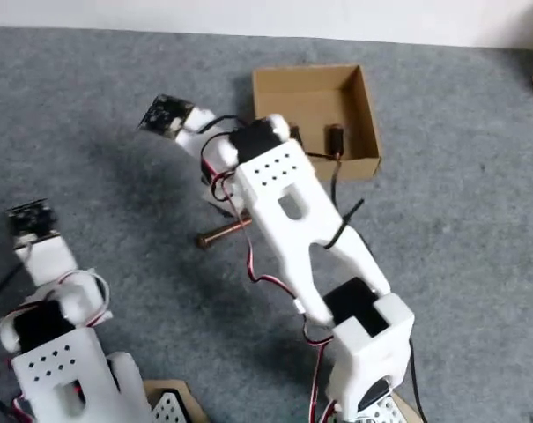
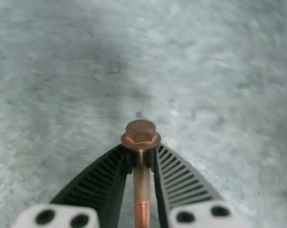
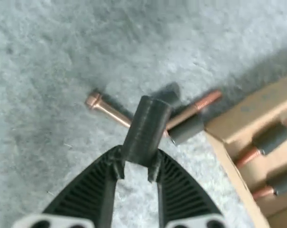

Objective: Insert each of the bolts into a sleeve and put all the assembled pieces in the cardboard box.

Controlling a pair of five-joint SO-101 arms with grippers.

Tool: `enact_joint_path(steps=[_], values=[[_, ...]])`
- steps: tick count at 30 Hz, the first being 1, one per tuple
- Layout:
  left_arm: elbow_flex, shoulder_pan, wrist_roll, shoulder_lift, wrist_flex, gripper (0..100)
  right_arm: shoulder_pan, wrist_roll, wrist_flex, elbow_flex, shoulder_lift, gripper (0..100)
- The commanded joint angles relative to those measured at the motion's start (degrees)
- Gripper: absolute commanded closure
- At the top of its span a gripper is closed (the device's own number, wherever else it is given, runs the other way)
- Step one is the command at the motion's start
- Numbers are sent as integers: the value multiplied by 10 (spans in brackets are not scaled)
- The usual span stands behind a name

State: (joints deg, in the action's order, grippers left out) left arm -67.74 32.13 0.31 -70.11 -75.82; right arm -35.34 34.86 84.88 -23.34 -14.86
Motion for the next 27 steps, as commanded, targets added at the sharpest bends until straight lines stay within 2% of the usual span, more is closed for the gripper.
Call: enact_joint_path(steps=[1, 7, 17, 23, 27], values=[[7, -56, -6, -7, -9, 994, 29, -23, 7, 2, 51, 993], [7, -97, -6, -7, -10, 994, 64, -43, -44, 110, 130, 993], [8, -144, -6, -6, -11, 994, 70, -43, -171, 400, 335, 993], [8, -210, -33, -6, -18, 994, 84, -40, -178, 479, 410, 993], [14, -218, -32, -6, -18, 994, 124, -38, -178, 526, 443, 993]])
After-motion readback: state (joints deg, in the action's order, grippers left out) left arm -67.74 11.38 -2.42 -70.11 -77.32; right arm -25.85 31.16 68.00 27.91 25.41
